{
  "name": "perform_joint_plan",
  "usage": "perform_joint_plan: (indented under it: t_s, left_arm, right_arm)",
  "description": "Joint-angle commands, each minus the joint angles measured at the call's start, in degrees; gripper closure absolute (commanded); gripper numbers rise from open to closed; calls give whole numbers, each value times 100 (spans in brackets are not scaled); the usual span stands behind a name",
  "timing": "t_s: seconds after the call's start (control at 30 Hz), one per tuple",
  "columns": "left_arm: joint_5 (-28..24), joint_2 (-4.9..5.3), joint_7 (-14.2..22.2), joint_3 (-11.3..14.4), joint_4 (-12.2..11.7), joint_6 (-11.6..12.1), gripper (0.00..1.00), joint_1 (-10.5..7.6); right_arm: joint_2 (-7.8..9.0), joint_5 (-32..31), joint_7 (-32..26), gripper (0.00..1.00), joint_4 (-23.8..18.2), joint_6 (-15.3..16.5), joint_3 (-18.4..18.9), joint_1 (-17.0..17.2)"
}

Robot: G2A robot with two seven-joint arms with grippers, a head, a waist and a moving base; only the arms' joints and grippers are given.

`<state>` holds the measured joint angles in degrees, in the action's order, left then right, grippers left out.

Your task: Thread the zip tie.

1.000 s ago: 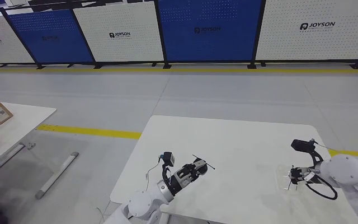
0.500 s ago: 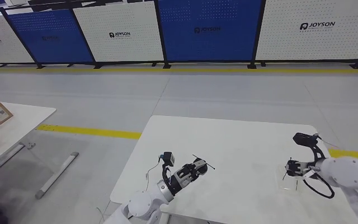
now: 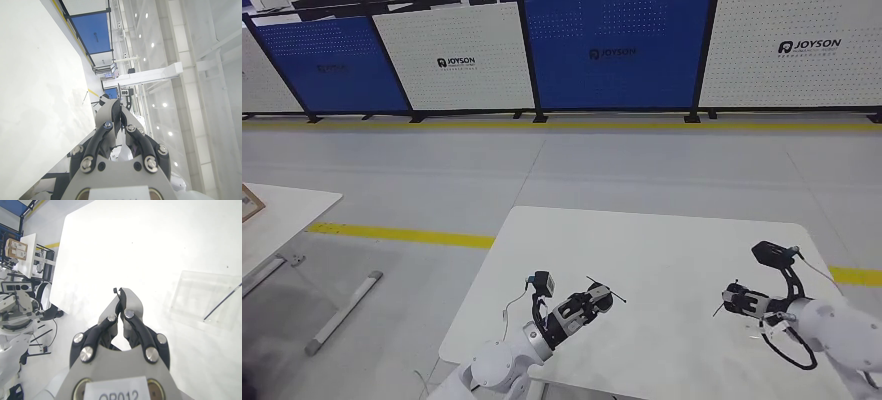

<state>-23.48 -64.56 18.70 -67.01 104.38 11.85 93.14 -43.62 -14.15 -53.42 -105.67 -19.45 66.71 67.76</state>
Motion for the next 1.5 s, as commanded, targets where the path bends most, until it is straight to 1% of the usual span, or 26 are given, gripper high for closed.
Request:
perform_joint_plan:
  t_s: [0.0, 0.57, 0.63, 0.7, 0.77, 0.83, 0.87, 0.9, 0.97, 1.0, 1.1, 1.13, 1.17, 1.47]
  left_arm:
    - [0, 0, 0, 0, 0, 0, 100, 0]
    - [8, -1, -16, -1, 3, -1, 100, -7]
    - [230, -12, -206, 31, 54, -18, 100, -68]
    - [580, -41, -527, 162, 126, 6, 100, -129]
    - [1037, -69, -837, 302, 124, 28, 100, -209]
    - [1298, -104, -1060, 468, 60, -25, 100, -295]
    - [1411, -123, -1145, 550, -4, -95, 100, -359]
    - [1543, -152, -1266, 659, -118, -197, 100, -470]
    - [1692, -197, -1402, 821, -303, -326, 100, -648]
    - [1781, -226, -1480, 913, -445, -403, 100, -766]
    - [1904, -285, -1615, 1077, -731, -521, 100, -985]
    - [2040, -301, -1708, 1105, -889, -641, 100, -1075]
    - [2098, -309, -1741, 1127, -935, -685, 100, -1113]
    - [2098, -309, -1741, 1127, -935, -685, 100, -1113]
  right_arm:
    - [0, 1, 2, 100, 0, -3, 0, 0]
    - [0, 1, 2, 100, 0, -3, 0, 0]
    - [0, 1, 2, 100, 0, -3, 0, 0]
    - [0, 1, 2, 100, 0, -3, 0, 0]
    - [0, 1, 2, 100, 0, -3, 0, 0]
    - [0, 1, 2, 100, 0, -3, 0, 0]
    - [0, 1, 2, 100, 0, -3, 0, 0]
    - [0, 1, 2, 100, 0, -3, 0, 0]
    - [0, 1, 2, 100, 0, -3, 0, 0]
    - [0, 1, 2, 100, 0, -3, 0, 0]
    - [0, 1, 2, 100, 0, -3, 0, 0]
    - [0, 1, 2, 100, 0, -3, 0, 0]
    - [0, 1, 2, 100, 0, -3, 0, 0]
    - [0, 1, 2, 100, 0, -3, 0, 0]
